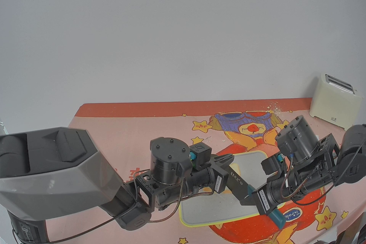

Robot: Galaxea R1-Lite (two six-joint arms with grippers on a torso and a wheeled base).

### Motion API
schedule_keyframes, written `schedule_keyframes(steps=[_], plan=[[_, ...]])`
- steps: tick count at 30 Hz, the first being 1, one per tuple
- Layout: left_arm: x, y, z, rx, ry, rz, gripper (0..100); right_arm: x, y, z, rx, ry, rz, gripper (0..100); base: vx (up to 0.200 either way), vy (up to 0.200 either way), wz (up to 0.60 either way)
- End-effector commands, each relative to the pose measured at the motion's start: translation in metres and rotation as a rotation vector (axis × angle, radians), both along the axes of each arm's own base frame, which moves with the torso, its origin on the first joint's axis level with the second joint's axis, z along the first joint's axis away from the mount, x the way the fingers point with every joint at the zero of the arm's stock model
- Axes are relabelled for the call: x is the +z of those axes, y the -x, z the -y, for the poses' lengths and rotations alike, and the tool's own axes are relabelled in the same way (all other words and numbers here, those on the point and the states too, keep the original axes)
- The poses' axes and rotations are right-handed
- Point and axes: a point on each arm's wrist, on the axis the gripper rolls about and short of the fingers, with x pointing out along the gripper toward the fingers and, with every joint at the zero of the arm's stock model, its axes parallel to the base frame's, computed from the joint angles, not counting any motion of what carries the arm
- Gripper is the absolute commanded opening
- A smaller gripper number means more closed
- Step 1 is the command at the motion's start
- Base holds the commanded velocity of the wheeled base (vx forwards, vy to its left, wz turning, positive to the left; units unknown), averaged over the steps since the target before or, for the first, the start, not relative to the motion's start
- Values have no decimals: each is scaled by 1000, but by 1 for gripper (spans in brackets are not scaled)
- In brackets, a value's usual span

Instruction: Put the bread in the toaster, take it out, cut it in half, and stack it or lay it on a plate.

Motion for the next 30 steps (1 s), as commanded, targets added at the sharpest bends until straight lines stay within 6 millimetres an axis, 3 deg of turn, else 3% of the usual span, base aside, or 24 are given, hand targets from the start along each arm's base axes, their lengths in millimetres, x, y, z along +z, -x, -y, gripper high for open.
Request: schedule_keyframes(steps=[1, 11, 21, 30], plan=[[-2, 0, 0, -1, -6, -7, 0, 8, -3, -3, 2, -25, 30, 0, 0, 0, 0], [-2, 1, -2, 1, -9, -9, 0, 11, -6, -5, 20, -25, 46, 0, 0, 0, 0], [32, 4, -4, -2, 77, 67, 0, 4, -5, 0, 36, 39, 71, 0, 0, 0, 0], [30, 5, -5, -2, 75, 65, 0, 3, -3, -1, 44, 58, 84, 0, 0, 0, 0]])
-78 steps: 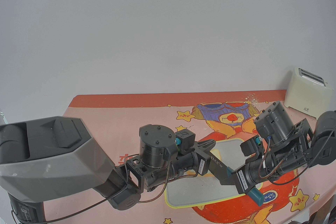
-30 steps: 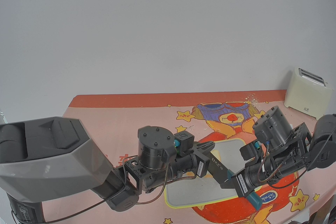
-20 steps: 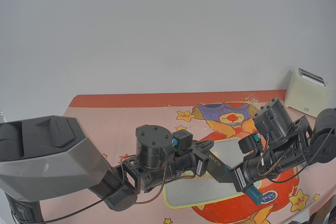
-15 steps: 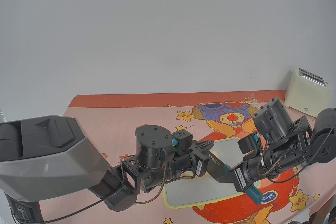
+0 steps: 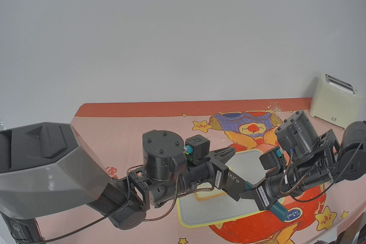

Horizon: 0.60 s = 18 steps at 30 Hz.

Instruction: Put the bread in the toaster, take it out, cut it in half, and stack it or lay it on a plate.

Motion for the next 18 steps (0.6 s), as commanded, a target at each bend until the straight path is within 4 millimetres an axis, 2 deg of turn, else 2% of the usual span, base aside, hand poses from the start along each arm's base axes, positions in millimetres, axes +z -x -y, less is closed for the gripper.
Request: schedule_keyframes(steps=[1, 10, 18], plan=[[3, 1, -1, 1, 6, 7, 0, -1, 1, 0, 1, 8, -5, 0, 0, 0, 0], [4, -3, -6, 18, 7, 8, 0, -1, 0, 1, 21, 62, 46, 0, 0, 0, 0], [-4, -1, -7, 18, -14, -9, 0, -6, 3, 4, 51, 107, 59, 0, 0, 0, 0]])
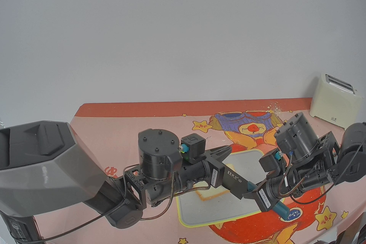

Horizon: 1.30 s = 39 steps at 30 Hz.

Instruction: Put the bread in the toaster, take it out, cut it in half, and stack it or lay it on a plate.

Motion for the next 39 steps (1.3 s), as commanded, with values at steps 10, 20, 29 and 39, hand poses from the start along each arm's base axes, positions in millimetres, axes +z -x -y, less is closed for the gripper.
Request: schedule_keyframes(steps=[10, 20, 29, 39], plan=[[-9, 4, 0, -6, -25, -23, 0, -7, 2, 1, 22, 45, 5, 0, 0, 0, 0], [6, -1, -11, 22, 54, 51, 0, 5, -3, -3, 19, 8, 42, 0, 0, 0, 0], [31, -15, -36, 105, 228, 216, 0, 19, -13, -4, -11, -80, 132, 0, 0, 0, 0], [61, 19, -69, 109, 249, 241, 0, 37, -11, 11, -80, -143, 181, 0, 0, 0, 0]])
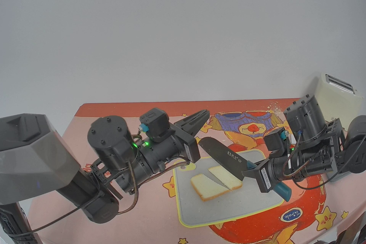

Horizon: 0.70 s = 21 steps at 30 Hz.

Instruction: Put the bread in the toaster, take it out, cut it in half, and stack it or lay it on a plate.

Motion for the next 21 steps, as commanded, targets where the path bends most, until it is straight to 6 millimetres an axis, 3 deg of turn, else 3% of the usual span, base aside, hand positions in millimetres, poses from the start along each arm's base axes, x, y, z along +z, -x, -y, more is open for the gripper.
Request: schedule_keyframes(steps=[1, 6, 11, 16, 21], plan=[[17, 21, -20, 5, 17, 25, 0, 14, 6, 9, -35, -46, 34, 0, 0, 0, 0], [22, 20, -30, 32, 13, 28, 0, 24, 7, 20, -182, -43, 96, 0, 0, 0, 0], [17, 15, -42, 45, -8, 12, 0, 19, -2, 42, -396, 25, 135, 0, 0, 0, 0], [20, 16, -59, 49, -7, 27, 0, 25, 3, 78, -553, 41, 180, 0, 0, 0, 0], [11, 21, -61, 15, -34, -2, 0, 39, 18, 108, -646, 5, 222, 0, 0, 0, 0]])
